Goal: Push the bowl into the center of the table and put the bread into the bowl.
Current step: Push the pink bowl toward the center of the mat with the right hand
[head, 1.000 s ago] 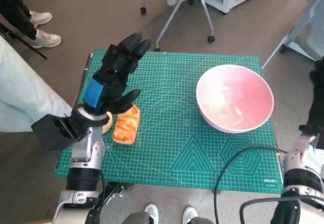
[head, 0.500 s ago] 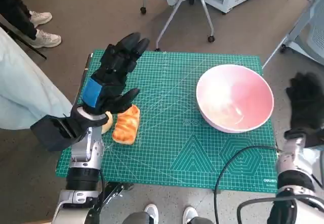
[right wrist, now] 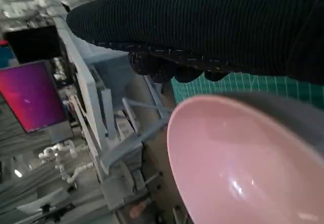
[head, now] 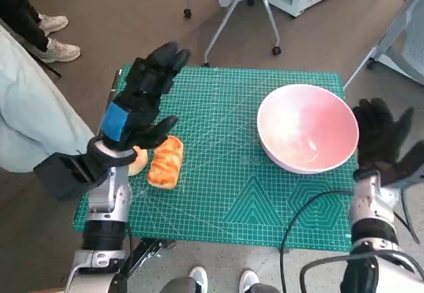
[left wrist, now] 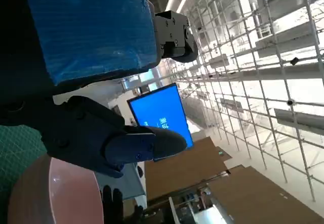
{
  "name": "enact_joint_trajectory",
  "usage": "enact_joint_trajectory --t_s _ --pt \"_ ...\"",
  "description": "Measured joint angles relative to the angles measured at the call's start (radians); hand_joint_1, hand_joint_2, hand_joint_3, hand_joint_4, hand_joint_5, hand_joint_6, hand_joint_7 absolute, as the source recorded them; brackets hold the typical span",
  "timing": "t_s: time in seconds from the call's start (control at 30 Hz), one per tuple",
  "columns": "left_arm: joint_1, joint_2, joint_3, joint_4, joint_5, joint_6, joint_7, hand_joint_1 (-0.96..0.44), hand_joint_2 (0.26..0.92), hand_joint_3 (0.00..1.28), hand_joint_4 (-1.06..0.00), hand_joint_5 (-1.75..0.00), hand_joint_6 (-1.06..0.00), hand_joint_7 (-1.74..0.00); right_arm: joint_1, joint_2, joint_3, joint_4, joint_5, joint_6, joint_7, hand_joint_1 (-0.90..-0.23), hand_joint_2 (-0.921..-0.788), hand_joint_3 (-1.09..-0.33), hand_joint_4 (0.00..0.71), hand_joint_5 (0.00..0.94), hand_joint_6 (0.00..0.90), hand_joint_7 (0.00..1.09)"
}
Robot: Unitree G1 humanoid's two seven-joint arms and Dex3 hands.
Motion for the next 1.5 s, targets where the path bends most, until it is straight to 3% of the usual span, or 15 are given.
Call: enact_joint_trajectory --t_s 0.17,0.9,1.07,1.5 --pt "0.020 0.007 0.005 -0.022 -0.005 0.010 0.000 -0.55 0.921 0.46 0.00 -0.33 0.00 -0.49 -0.019 0.012 0.008 0.000 -0.008 0.009 -0.005 -0.562 -0.921 -0.899 0.147 0.010 0.192 0.19" --pt "0.061 0.026 0.019 -0.073 -0.005 0.041 0.028 -0.55 0.921 0.47 0.00 -0.33 0.00 -0.48 -0.056 0.096 0.072 0.000 -0.095 -0.003 0.002 -0.620 -0.921 -0.885 0.175 0.012 0.206 0.18" --pt "0.076 0.026 0.018 -0.097 -0.004 0.057 0.035 -0.54 0.921 0.47 0.00 -0.33 0.00 -0.48 -0.066 0.121 0.061 0.000 -0.091 -0.002 0.010 -0.617 -0.921 -0.866 0.185 0.012 0.222 0.18" --pt "0.091 0.036 0.019 -0.122 -0.003 0.081 0.052 -0.52 0.921 0.47 -0.01 -0.32 0.00 -0.48 -0.100 0.200 -0.003 0.006 -0.031 0.031 0.024 -0.589 -0.921 -0.847 0.188 0.006 0.237 0.17"
